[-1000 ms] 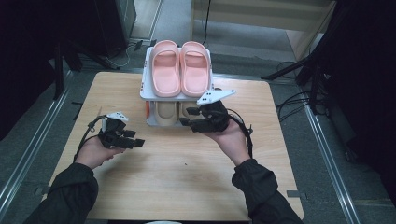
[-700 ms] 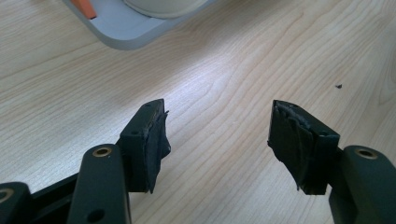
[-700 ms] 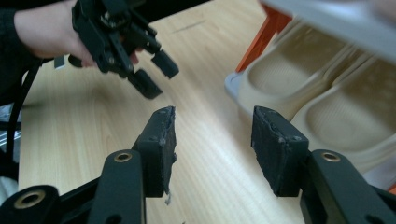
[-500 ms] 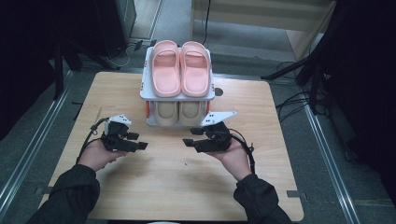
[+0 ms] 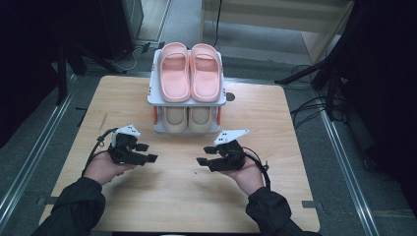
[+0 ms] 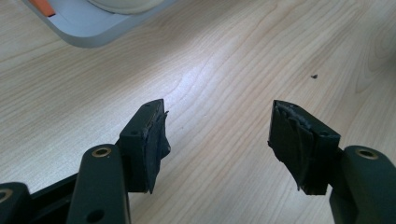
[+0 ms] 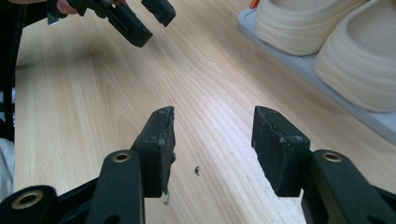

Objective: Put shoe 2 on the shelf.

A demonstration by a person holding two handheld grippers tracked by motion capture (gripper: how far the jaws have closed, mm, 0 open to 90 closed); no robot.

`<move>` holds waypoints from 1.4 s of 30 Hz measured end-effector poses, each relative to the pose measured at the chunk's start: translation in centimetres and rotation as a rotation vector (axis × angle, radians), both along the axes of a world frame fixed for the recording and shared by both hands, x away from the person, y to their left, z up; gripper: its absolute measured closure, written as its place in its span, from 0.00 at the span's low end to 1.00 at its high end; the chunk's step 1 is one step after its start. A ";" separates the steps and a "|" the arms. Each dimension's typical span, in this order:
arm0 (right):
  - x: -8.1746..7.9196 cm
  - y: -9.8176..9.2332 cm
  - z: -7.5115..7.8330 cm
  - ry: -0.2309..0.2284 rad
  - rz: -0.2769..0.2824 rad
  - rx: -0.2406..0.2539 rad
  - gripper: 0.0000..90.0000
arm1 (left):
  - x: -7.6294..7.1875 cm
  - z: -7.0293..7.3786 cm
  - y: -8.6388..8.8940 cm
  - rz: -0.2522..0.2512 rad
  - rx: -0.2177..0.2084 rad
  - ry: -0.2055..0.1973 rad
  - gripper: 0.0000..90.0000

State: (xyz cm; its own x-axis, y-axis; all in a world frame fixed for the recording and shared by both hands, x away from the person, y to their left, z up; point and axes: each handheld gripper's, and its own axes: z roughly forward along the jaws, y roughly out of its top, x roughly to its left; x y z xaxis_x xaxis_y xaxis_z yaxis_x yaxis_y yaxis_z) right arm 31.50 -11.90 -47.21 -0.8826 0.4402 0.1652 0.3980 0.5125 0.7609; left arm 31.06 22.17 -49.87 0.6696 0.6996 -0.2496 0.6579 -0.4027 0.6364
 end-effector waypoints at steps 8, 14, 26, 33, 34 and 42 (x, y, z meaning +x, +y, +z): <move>0.1 -0.3 -0.9 0.018 0.005 -0.009 0.55 | -0.7 0.1 0.0 -0.006 0.008 -0.004 0.40; 0.1 0.2 -1.2 0.013 0.017 -0.020 0.55 | -0.8 0.0 0.2 -0.006 0.024 -0.012 0.40; 0.4 -0.1 -0.9 -0.010 -0.003 0.009 0.55 | -0.7 -0.1 0.2 -0.012 0.034 -0.012 0.40; 0.5 -0.1 -0.9 -0.011 -0.002 0.009 0.55 | -0.7 -0.3 0.2 -0.014 0.039 -0.007 0.40; 0.5 -0.1 -0.9 -0.011 -0.002 0.007 0.55 | -0.7 -0.3 0.2 -0.016 0.044 -0.005 0.40; 0.5 0.0 -1.0 -0.006 0.001 0.002 0.54 | -0.7 -0.4 0.2 -0.026 0.060 -0.004 0.40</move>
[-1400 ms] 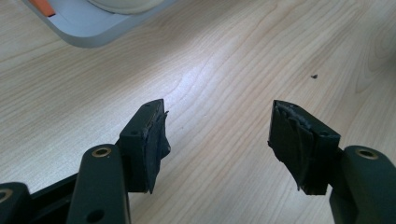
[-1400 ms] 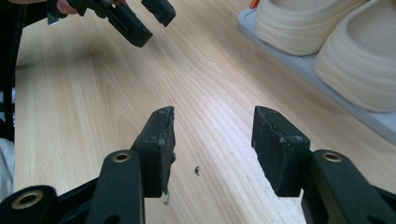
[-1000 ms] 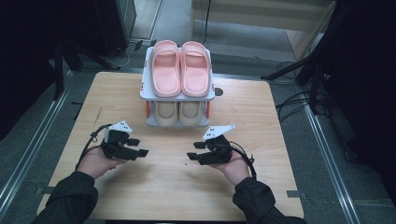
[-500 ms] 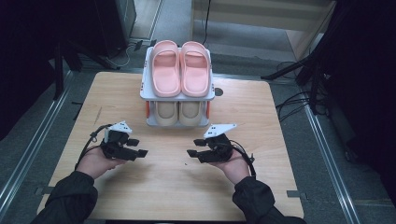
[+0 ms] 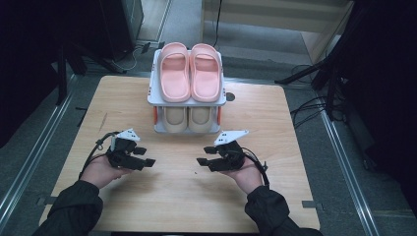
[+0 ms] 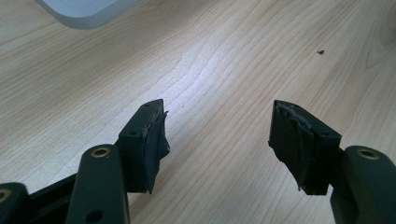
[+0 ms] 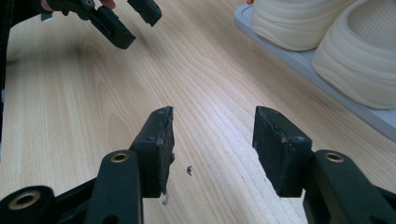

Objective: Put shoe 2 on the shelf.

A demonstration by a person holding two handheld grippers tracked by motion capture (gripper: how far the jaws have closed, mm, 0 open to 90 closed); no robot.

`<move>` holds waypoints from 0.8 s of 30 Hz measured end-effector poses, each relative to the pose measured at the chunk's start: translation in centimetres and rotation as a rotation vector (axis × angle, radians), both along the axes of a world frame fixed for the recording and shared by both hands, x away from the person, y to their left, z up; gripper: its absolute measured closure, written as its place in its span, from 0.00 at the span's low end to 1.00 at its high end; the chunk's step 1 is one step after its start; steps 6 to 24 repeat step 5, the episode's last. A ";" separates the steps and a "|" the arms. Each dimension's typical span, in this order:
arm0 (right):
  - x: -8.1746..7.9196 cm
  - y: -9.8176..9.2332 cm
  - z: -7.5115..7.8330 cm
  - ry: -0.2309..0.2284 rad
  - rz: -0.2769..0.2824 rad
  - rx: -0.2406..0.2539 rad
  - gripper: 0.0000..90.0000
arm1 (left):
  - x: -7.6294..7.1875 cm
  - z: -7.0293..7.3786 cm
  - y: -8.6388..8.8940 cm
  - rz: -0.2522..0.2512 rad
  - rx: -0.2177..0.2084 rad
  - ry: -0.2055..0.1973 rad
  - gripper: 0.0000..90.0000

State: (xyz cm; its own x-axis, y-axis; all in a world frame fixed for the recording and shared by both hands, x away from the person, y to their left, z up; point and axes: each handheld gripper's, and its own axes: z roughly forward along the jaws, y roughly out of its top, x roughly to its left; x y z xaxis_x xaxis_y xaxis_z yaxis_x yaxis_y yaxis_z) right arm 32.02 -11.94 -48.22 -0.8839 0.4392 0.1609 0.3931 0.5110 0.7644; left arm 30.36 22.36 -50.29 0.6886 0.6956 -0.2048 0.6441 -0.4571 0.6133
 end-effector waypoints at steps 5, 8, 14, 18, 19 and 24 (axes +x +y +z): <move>0.0 0.0 0.0 -0.003 0.001 -0.001 0.54 | 0.0 -0.1 0.0 0.002 0.004 0.001 0.40; 0.0 0.0 0.0 -0.003 0.001 -0.001 0.54 | 0.0 -0.1 0.0 0.002 0.004 0.001 0.40; 0.0 0.0 0.0 -0.003 0.001 -0.001 0.54 | 0.0 -0.1 0.0 0.002 0.004 0.001 0.40; 0.0 0.0 0.0 -0.003 0.001 -0.001 0.54 | 0.0 -0.1 0.0 0.002 0.004 0.001 0.40; 0.0 0.0 0.0 -0.003 0.001 -0.001 0.54 | 0.0 -0.1 0.0 0.002 0.004 0.001 0.40; 0.0 0.0 0.0 -0.003 0.001 -0.001 0.54 | 0.0 -0.1 0.0 0.002 0.004 0.001 0.40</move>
